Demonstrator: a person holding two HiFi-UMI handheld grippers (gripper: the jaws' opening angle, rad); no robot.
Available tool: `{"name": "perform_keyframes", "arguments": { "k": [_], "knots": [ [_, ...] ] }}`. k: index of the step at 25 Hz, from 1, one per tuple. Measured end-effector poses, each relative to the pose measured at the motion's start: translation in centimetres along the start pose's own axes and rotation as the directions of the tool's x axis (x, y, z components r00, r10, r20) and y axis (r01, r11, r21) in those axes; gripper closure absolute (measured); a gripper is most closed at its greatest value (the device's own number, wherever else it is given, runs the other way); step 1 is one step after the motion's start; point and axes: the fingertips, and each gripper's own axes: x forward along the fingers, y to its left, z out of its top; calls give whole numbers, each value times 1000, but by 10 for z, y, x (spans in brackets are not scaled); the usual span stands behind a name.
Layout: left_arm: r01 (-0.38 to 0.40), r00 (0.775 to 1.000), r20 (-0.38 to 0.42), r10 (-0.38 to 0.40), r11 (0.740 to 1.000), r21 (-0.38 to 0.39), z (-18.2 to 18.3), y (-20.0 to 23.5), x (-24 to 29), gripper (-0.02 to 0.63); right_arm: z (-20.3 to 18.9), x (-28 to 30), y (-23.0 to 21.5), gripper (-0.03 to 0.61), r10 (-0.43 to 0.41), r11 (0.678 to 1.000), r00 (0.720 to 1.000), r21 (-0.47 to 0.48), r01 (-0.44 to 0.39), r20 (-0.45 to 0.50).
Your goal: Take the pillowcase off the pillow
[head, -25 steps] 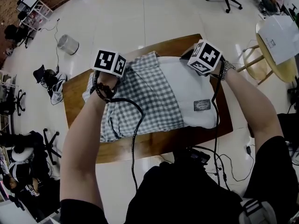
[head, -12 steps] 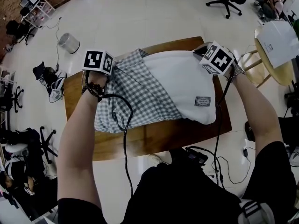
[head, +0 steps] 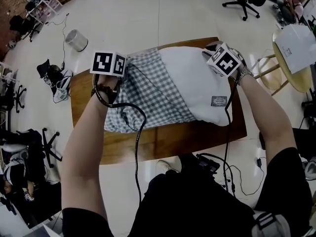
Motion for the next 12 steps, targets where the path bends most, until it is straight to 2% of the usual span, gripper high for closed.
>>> {"name": "perform_keyframes", "arguments": {
  "k": [3, 7, 12],
  "knots": [
    [-4, 997, 72, 0, 999, 51, 8, -12, -11, 551, 17, -16, 6, 409, -4, 1000, 999, 21, 3, 51],
    [-10, 990, 143, -4, 995, 99, 7, -25, -39, 459, 38, -45, 34, 403, 13, 1000, 994, -3, -13, 104],
    [-14, 977, 212, -15, 991, 133, -15, -38, -52, 404, 57, -78, 76, 403, 37, 998, 988, -59, -28, 149]
  ]
}}
